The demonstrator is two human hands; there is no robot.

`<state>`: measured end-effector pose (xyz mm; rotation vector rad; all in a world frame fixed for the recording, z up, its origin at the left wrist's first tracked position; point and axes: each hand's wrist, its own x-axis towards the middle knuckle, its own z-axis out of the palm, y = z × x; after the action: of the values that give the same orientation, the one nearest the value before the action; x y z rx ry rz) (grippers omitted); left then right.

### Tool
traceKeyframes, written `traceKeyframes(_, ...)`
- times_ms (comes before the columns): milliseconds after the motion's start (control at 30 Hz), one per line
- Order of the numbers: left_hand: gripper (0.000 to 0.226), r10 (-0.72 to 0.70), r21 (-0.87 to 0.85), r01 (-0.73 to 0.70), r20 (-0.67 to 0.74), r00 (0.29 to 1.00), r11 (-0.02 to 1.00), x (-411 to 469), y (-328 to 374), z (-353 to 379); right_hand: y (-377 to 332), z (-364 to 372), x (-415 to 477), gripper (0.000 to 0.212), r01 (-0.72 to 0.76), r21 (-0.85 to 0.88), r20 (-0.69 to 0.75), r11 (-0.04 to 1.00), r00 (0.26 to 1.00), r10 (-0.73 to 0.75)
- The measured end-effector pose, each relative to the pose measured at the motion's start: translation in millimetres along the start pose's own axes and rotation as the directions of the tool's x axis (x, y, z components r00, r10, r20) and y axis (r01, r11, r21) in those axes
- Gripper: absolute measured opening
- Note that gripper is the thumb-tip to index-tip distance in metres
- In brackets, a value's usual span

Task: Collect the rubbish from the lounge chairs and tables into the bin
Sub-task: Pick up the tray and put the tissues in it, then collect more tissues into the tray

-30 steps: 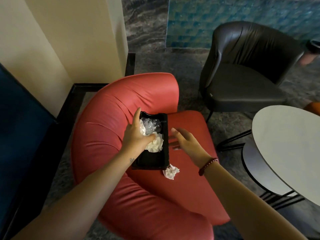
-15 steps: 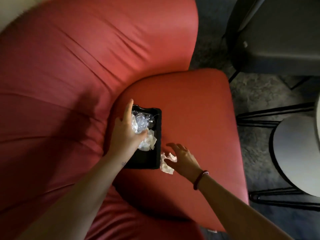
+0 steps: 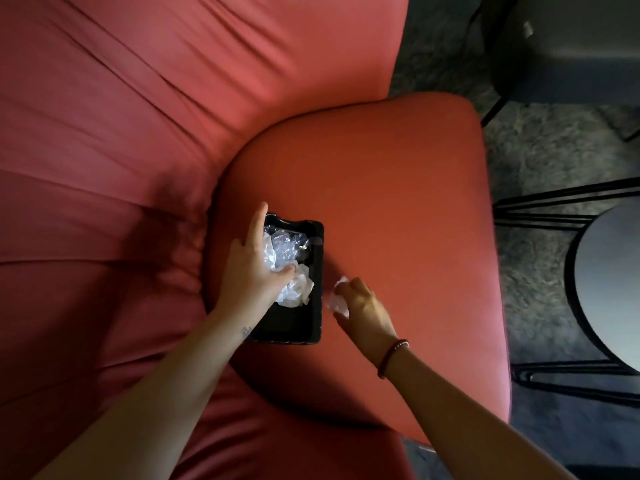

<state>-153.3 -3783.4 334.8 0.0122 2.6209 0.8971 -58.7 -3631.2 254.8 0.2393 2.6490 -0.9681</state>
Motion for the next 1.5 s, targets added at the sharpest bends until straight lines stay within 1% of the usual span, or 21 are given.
traceKeyframes(67,0.095,0.026,-0.007,-0.026,-0.008,1.0,1.0,-1,12,-7,-12,-30,4,0.03,0.004,0.079,-0.146,0.997,0.989,0.008)
traceKeyframes(133,0.094,0.052,-0.019,-0.053,-0.011,0.999,0.998,-3,29,-14,-26,-64,7,0.029,0.038,0.136,-0.257,0.99,0.966,-0.002)
traceKeyframes(300,0.096,0.142,-0.082,-0.142,0.005,0.99,0.986,-3,92,-41,-67,-157,3,0.028,0.161,0.097,-0.441,0.982,0.892,-0.103)
traceKeyframes(367,0.097,0.197,-0.102,-0.199,-0.023,0.98,0.975,-1,118,-56,-81,-193,-2,0.029,0.166,0.075,-0.519,0.983,0.848,-0.104)
traceKeyframes(433,0.097,0.25,-0.121,-0.255,-0.05,0.967,0.959,-2,141,-69,-96,-222,-8,0.029,0.171,0.089,-0.589,0.981,0.804,-0.087)
traceKeyframes(500,0.096,0.298,-0.148,-0.302,-0.051,0.953,0.942,-7,165,-82,-112,-247,-21,0.027,0.185,0.148,-0.632,0.971,0.773,-0.051)
traceKeyframes(600,0.096,0.314,-0.164,-0.312,-0.017,0.949,0.936,-15,185,-89,-128,-260,-36,0.024,0.172,0.157,-0.619,0.972,0.785,-0.039)
traceKeyframes(733,0.098,0.409,-0.257,-0.374,0.096,0.907,0.891,-37,203,-108,-148,-274,-69,0.023,0.082,0.175,-0.656,0.981,0.753,0.054)
traceKeyframes(833,0.104,0.514,-0.309,-0.451,0.165,0.842,0.837,-54,216,-123,-164,-281,-95,0.026,-0.023,0.157,-0.686,0.987,0.717,0.125)
traceKeyframes(933,0.113,0.604,-0.342,-0.522,0.208,0.769,0.782,-76,232,-143,-184,-289,-124,0.024,-0.064,0.148,-0.731,0.987,0.665,0.153)
traceKeyframes(1033,0.113,0.678,-0.359,-0.59,0.207,0.706,0.723,-101,244,-161,-206,-298,-157,0.024,-0.069,0.146,-0.748,0.987,0.645,0.156)
traceKeyframes(1100,0.105,0.72,-0.356,-0.635,0.204,0.664,0.686,-122,253,-170,-216,-299,-187,0.034,-0.035,0.189,-0.75,0.981,0.64,0.167)
traceKeyframes(1167,0.099,0.748,-0.358,-0.662,0.216,0.627,0.659,-147,263,-175,-222,-296,-219,0.042,0.006,0.243,-0.775,0.97,0.602,0.191)
traceKeyframes(1233,0.097,0.792,-0.365,-0.704,0.259,0.552,0.61,-177,275,-172,-222,-292,-252,0.043,-0.029,0.263,-0.809,0.964,0.537,0.237)
traceKeyframes(1333,0.098,0.834,-0.344,-0.764,0.321,0.45,0.545,-232,293,-161,-214,-284,-309,0.041,-0.141,0.251,-0.86,0.958,0.421,0.288)
traceKeyframes(1367,0.099,0.849,-0.335,-0.79,0.33,0.413,0.514,-252,299,-155,-212,-283,-330,0.039,-0.171,0.25,-0.877,0.953,0.376,0.298)
traceKeyframes(1433,0.093,0.877,-0.346,-0.824,0.349,0.33,0.448,-291,313,-140,-207,-283,-375,0.032,-0.207,0.27,-0.909,0.94,0.267,0.32)
traceKeyframes(1500,0.091,0.878,-0.329,-0.853,0.4,0.263,0.405,-335,327,-124,-200,-284,-424,0.027,-0.253,0.29,-0.928,0.923,0.159,0.336)
